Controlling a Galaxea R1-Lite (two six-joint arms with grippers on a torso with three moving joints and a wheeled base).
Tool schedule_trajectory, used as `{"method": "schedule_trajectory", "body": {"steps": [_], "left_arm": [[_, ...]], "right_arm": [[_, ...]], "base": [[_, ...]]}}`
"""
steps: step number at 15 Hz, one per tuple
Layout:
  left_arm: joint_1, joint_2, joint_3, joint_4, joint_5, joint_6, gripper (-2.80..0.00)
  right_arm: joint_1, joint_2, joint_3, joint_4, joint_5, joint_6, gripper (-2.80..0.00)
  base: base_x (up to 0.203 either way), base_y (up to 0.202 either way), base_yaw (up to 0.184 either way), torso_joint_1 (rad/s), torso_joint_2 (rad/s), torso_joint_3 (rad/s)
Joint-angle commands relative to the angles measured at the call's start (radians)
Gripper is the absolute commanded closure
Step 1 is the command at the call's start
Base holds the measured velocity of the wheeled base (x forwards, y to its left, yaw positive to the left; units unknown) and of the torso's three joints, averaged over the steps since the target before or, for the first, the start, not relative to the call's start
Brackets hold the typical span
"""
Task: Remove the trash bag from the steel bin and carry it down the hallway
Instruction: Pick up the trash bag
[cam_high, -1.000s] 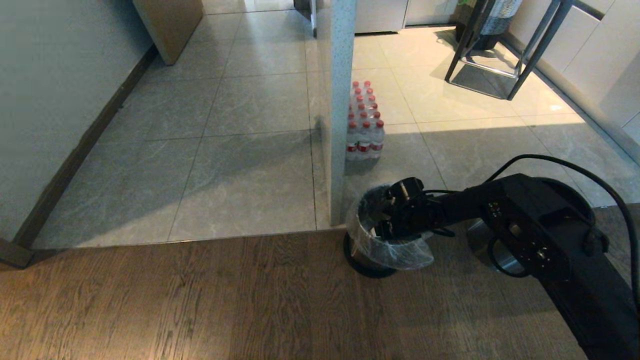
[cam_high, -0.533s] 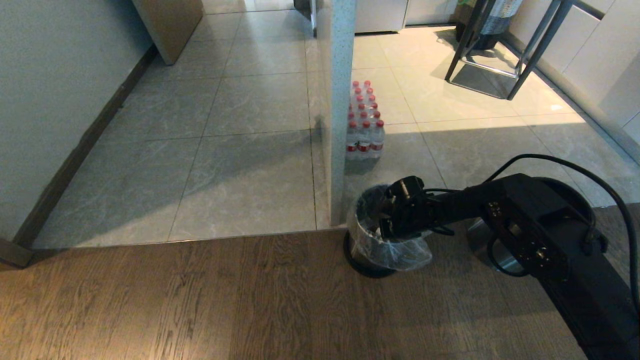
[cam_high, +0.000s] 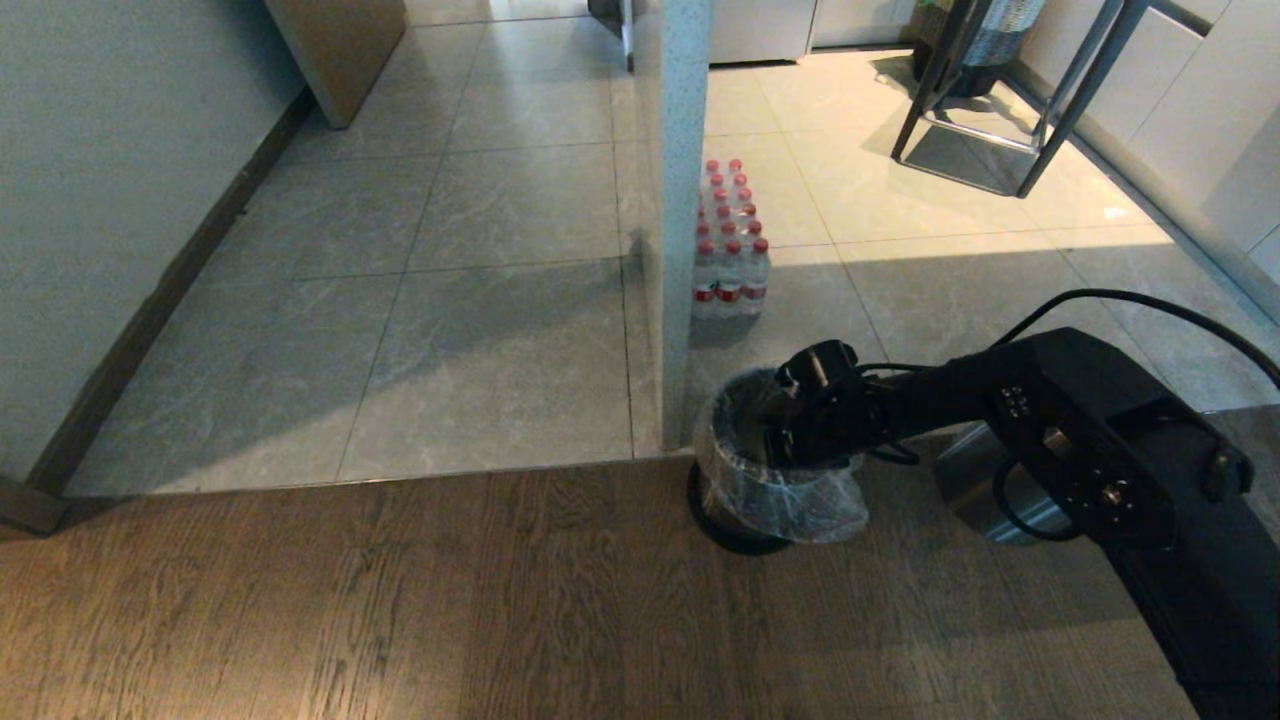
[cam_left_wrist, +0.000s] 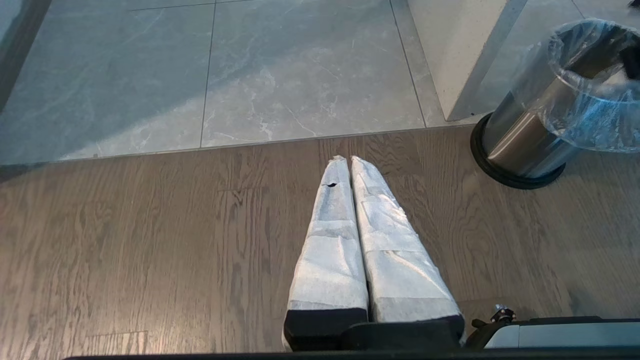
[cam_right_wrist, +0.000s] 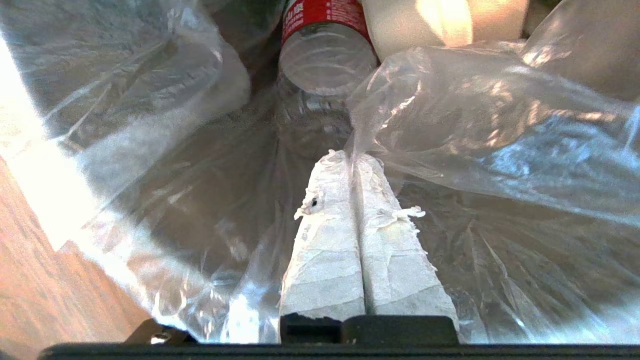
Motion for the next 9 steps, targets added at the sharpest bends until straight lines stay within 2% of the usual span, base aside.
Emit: {"method": "schedule_trajectory", "body": {"steps": [1, 9], "left_arm": [[0.0, 0.0, 0.0, 0.0, 0.0, 0.0, 0.0], [0.0, -0.001, 0.0, 0.0, 0.0, 0.0, 0.0]], "right_arm": [[-0.002, -0.07, 0.022, 0.007, 0.0, 0.002, 0.0], [-0.023, -0.251, 0.047, 0.014, 0.003, -0.006, 0.0]], "base": [[0.0, 0.0, 0.0, 0.0, 0.0, 0.0], [0.0, 0.0, 0.0, 0.0, 0.0, 0.0]]}}
